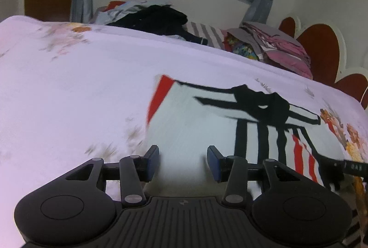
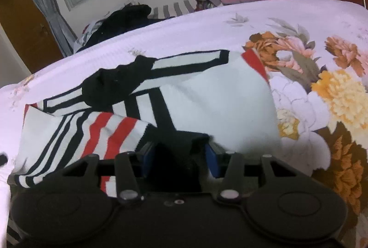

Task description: Fold small clothes

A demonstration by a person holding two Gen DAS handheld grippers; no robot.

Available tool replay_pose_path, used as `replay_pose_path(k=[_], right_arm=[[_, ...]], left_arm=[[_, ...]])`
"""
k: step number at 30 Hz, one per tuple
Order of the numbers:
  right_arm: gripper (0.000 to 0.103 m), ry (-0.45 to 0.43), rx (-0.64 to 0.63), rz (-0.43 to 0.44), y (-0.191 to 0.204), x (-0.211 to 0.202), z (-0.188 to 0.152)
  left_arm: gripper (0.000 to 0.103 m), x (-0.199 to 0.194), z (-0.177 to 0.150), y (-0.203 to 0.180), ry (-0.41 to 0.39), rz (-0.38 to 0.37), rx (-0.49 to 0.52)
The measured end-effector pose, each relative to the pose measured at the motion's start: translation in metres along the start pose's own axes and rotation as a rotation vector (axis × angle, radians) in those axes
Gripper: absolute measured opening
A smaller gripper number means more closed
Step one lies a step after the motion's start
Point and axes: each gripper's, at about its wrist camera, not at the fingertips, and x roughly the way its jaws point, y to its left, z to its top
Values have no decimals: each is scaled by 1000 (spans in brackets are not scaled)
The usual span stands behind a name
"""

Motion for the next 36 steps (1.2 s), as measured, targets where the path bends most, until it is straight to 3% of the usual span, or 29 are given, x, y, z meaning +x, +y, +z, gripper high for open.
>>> replay_pose_path(k=[2, 5, 11, 13, 18, 20, 21, 23, 26, 33, 36], right_arm=[[25, -4, 2, -2, 1, 2, 2], [14, -31, -12, -10, 4, 0, 5], [8, -83, -83, -43, 6, -4, 7], [8, -38, -83, -83, 0, 8, 4], [11, -35, -123, -91, 3, 9, 4], [23, -53, -102, -82, 1, 2, 7], [24, -70, -83, -79, -1, -3, 9], [31, -111, -53, -63, -4, -15, 13], [31, -137, -78, -32, 5, -25, 19], [32, -104, -147, 37, 45, -14, 16], [32, -72, -173, 47, 57, -4, 11]], left_arm=[[45, 16, 8, -5, 15, -14, -3], [45, 41, 19, -11, 41, -19, -1], [45, 82, 38, -6, 62, 12, 0], [45, 93, 43, -2, 52, 27, -10], [45, 109, 53, 4, 16, 49, -73], [45, 109, 55, 4, 12, 60, -89], [45, 107, 55, 2, 14, 64, -93], [45, 97, 53, -4, 8, 63, -61], [45, 74, 44, -16, -5, 33, 0], [45, 34, 7, -44, 24, -43, 47], [45, 31, -10, -54, 40, -39, 79]])
